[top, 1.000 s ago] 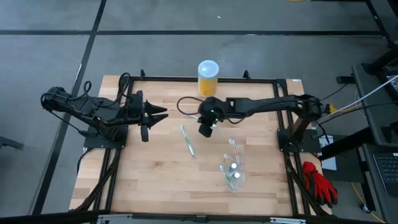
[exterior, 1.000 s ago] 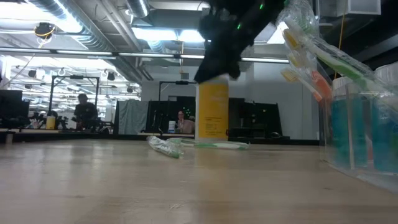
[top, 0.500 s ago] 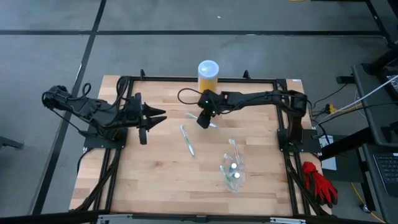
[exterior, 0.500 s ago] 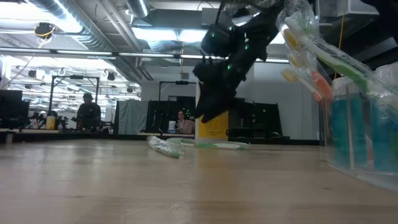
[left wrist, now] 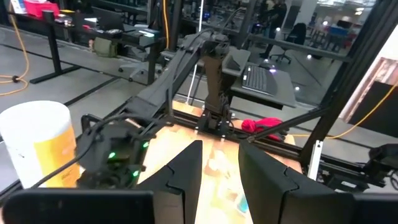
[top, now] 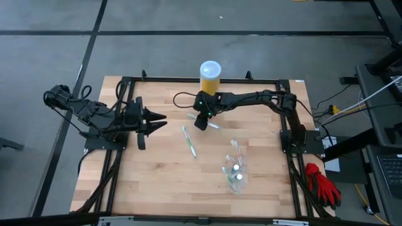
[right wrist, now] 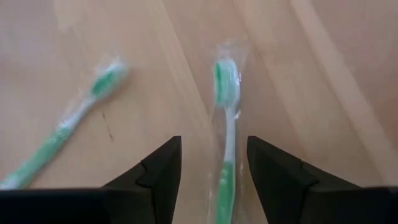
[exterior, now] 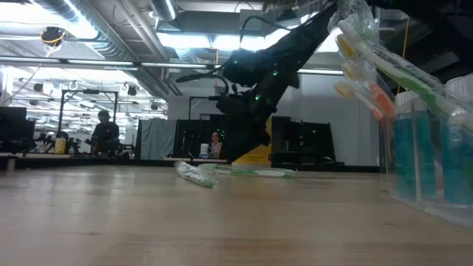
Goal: Pick & Place toothbrushing station
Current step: Put the top green toothbrush into the transparent organizer
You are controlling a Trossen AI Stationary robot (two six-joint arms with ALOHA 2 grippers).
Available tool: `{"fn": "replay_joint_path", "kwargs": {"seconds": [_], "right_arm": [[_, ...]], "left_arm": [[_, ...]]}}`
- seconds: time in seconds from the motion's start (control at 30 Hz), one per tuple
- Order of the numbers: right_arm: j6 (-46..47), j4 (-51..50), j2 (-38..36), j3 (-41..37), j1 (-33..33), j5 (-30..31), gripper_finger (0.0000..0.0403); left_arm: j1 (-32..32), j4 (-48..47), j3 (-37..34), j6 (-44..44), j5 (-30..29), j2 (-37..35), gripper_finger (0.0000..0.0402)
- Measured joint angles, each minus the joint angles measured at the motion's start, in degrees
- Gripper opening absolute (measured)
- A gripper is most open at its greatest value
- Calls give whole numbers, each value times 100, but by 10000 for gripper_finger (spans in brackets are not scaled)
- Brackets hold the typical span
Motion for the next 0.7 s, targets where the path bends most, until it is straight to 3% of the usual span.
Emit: {"fn": "replay_joint_path", "kwargs": {"seconds": [0.43,0.57,0.7], "right_arm": [[-403,-418,396,359,-24,217,171],[-463,-415,394,359,-24,217,131],[-462,-423,394,359,-25,217,63]], "left_arm": [[-226,235,2,0,-144,0,101],[-228,247,2,2,-144,0,101],[-228,249,2,5,-146,0,101]]}}
